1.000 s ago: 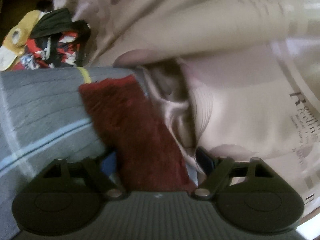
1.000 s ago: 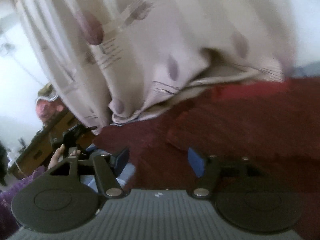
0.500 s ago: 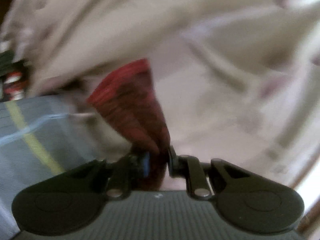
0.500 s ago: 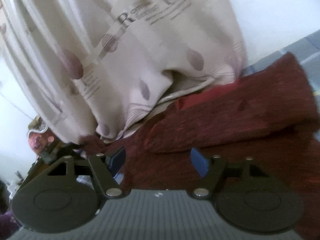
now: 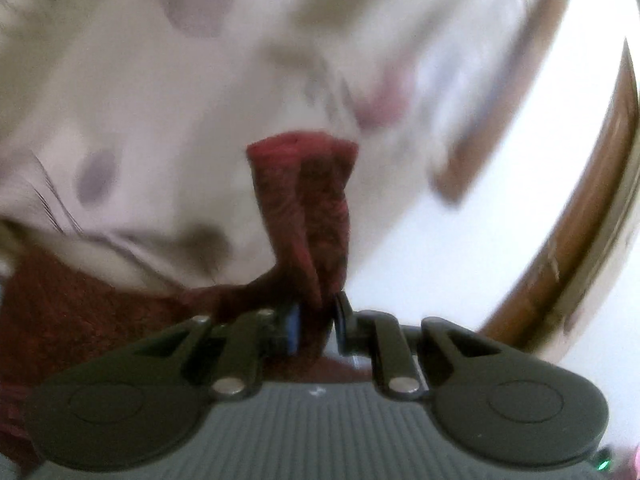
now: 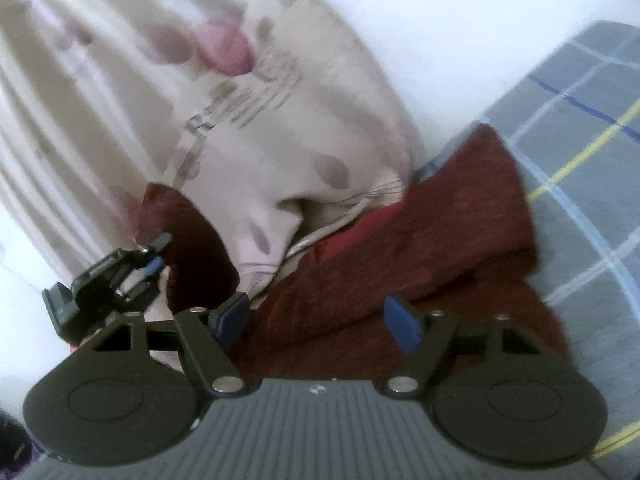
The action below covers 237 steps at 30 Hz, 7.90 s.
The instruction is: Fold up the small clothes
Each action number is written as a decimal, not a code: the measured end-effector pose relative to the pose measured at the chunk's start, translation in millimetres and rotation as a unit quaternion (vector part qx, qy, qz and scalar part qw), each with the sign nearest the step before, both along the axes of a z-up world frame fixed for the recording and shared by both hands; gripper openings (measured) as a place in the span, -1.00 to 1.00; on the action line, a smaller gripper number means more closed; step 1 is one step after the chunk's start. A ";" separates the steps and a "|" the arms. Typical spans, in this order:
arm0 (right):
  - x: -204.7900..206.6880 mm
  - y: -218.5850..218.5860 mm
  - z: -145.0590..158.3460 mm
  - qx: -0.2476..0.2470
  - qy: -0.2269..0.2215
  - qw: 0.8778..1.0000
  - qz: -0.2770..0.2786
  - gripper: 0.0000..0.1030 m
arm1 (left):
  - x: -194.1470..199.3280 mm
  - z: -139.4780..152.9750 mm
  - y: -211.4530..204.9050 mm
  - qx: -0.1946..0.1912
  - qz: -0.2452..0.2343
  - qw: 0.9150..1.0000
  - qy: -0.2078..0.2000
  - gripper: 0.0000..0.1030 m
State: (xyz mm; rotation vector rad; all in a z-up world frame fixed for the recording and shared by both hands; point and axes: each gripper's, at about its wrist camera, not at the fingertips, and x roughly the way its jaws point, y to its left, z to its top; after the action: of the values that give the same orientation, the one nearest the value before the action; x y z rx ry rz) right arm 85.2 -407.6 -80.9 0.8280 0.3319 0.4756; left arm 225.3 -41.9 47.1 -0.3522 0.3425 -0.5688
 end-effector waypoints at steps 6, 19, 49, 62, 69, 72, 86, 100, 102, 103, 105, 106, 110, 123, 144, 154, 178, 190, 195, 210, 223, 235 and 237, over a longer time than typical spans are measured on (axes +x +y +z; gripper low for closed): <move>6.5 -23.1 -12.4 0.003 0.013 1.000 -0.006 0.50 | 10.5 -64.7 -64.8 0.054 -0.053 0.996 0.048 -0.62; 40.0 -41.0 -14.6 0.040 0.042 0.998 0.001 0.61 | -32.0 -57.9 -67.2 0.072 -0.061 0.996 0.006 0.81; 137.9 -29.4 56.0 -0.174 -0.024 0.984 -0.011 -0.73 | -90.4 -121.3 49.2 -0.004 0.108 0.994 0.036 0.86; 178.9 -54.0 -15.6 -0.132 0.100 0.985 -0.052 -0.59 | -94.3 -114.3 50.4 -0.003 0.106 0.994 0.031 0.86; 142.8 -38.1 37.1 -0.182 -0.015 0.981 -0.062 -0.47 | -52.6 -41.5 47.2 -0.028 0.062 0.998 -0.012 0.95; 163.6 -13.6 33.6 -0.208 -0.006 0.978 -0.016 -0.47 | -0.8 -35.8 36.1 0.002 0.058 0.998 -0.023 0.95; 198.4 -9.1 -20.0 -0.196 0.089 0.976 -0.020 -0.59 | 84.8 -92.9 68.4 0.054 0.166 0.983 0.058 0.94; -43.4 -60.5 0.8 -0.145 0.061 0.985 0.069 -0.20 | -139.5 -24.0 94.7 0.035 0.054 0.996 0.058 0.94; -90.7 -60.4 -14.5 -0.163 0.089 0.980 0.070 -0.20 | -178.8 -32.1 107.1 0.053 0.059 0.994 0.075 0.95; -111.6 -60.0 -21.1 -0.176 0.098 0.978 0.064 -0.20 | -193.9 -38.1 113.5 0.056 0.060 0.993 0.085 0.95; -145.5 -61.8 -38.8 -0.166 0.121 0.977 0.062 -0.20 | -218.6 -53.3 124.0 0.064 0.060 0.989 0.117 0.95; -155.1 -62.6 -46.8 -0.155 0.137 0.976 0.061 -0.20 | -229.0 -59.5 127.7 0.067 0.059 0.988 0.126 0.95; -185.6 -61.9 -70.0 -0.112 0.151 0.981 0.057 -0.20 | -260.1 -82.0 144.5 0.048 0.069 0.986 0.143 0.95; -167.0 -41.8 -87.2 -0.030 0.144 0.985 0.094 -0.20 | -261.5 -123.0 152.1 -0.041 -0.034 0.979 0.199 0.95; -166.0 -36.1 -84.2 -0.010 0.130 0.984 0.123 0.34 | -250.6 -138.9 153.2 -0.092 -0.053 0.967 0.232 0.13; -174.6 -46.1 -88.7 0.025 0.104 0.989 0.102 -0.64 | -260.6 -115.9 145.3 -0.074 -0.025 0.978 0.193 -0.74; -193.9 -49.4 -65.6 0.032 0.049 0.994 0.093 -0.65 | -295.0 -105.0 163.6 -0.095 -0.016 0.985 0.144 -0.76; -195.5 -49.8 -71.2 0.027 0.057 0.993 0.102 -0.65 | -283.9 -114.0 178.1 -0.076 -0.015 0.982 0.169 -0.53; -186.5 -58.3 -79.0 0.036 0.081 0.991 0.098 -0.08 | -272.5 -113.0 175.9 -0.058 -0.002 0.985 0.163 0.90; -167.8 -39.1 -99.4 0.042 0.098 0.990 0.095 -0.68 | -254.1 -124.4 144.0 -0.050 -0.049 0.981 0.180 -0.80; -201.9 -50.9 -87.2 0.073 0.067 0.990 0.100 -0.68 | -299.5 -114.8 158.0 -0.071 -0.044 0.983 0.163 -0.81; -215.8 -65.2 -59.3 0.116 0.040 0.987 0.102 -0.68 | -309.8 -63.3 149.7 -0.091 -0.057 0.988 0.111 -0.80; -207.4 -69.0 -46.5 0.118 0.029 0.987 0.103 -0.68 | -302.2 -46.5 144.2 -0.088 -0.063 0.990 0.090 -0.80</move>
State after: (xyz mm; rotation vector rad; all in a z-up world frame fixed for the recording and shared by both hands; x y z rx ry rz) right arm -122.2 -476.6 -127.4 1.0445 0.4224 0.6932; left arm -77.0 102.3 0.6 -0.5574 0.4917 -0.6954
